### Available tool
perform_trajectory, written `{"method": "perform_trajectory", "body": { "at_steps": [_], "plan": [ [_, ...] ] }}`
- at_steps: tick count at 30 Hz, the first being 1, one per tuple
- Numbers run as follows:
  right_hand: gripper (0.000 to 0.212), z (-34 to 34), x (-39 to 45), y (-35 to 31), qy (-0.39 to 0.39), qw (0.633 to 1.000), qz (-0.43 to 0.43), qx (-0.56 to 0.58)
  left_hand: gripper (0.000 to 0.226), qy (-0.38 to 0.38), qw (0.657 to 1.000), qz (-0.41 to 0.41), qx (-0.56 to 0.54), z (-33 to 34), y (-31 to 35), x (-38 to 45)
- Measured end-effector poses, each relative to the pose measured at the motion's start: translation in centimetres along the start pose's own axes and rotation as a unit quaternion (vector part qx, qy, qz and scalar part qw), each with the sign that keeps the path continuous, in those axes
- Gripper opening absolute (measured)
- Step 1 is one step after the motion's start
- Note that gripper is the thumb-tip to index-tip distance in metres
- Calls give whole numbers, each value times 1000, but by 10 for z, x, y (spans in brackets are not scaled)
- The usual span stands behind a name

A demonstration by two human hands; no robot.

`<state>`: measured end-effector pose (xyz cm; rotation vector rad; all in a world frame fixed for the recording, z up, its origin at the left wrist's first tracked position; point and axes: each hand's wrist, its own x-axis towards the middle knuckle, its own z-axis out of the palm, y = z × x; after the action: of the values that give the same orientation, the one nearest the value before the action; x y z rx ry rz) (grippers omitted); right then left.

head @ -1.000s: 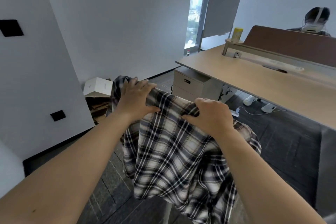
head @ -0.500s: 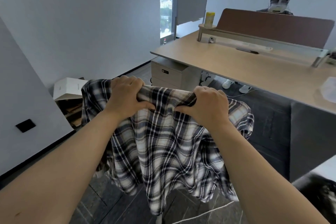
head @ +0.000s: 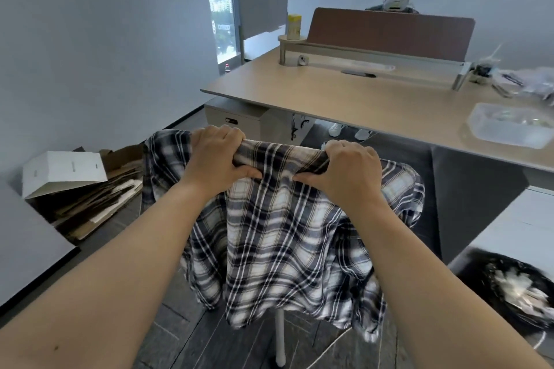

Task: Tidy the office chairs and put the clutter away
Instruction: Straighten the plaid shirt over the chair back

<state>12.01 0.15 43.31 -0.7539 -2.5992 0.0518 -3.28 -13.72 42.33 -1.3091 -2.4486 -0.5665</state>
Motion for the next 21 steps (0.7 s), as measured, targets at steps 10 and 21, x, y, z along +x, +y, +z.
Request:
{"method": "perform_trajectory", "body": {
  "at_steps": [10,21],
  "plan": [
    [66,6,19,48,-2,988,153,8,66,12,996,84,-38,48,33,67],
    [49,14,73,114,-6,981,192,41,66,-8,993,110,-52,91,64,148]
  ]
}}
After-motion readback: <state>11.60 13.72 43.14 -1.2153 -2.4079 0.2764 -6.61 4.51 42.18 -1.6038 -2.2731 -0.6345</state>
